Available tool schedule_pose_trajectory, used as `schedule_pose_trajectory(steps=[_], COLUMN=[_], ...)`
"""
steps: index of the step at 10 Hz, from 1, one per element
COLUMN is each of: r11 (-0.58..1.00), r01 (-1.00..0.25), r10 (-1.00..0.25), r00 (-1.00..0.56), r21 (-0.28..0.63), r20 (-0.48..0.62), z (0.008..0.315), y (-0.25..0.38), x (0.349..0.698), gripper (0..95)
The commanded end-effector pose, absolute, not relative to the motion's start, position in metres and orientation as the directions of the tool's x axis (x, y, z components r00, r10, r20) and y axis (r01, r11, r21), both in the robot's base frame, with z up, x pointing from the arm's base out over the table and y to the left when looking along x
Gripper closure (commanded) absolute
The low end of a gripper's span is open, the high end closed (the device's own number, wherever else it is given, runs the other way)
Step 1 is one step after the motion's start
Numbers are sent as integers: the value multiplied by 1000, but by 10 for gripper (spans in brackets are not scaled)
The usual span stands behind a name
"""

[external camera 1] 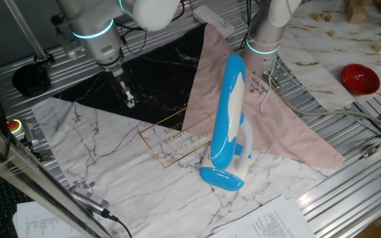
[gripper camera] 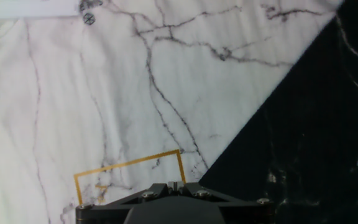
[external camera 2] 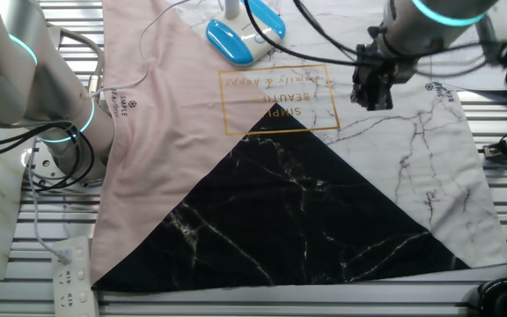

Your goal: Turn on the desk lamp by pressing the button

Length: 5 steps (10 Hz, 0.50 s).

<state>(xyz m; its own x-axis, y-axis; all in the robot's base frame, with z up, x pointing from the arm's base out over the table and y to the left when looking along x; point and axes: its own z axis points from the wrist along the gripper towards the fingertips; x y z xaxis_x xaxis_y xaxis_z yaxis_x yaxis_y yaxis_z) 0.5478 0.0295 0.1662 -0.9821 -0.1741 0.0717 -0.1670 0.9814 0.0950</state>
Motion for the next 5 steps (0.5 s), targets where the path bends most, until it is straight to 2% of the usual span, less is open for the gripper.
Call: schedule_pose_trajectory(steps=[1,5], r11=[976,984], r01=[-210,-161], r10=[-214,-166], r00=[-974,-984], r21=[50,69], r20=[71,69], z=[168,166], y=[37,69], x=[548,550], gripper=[950,950])
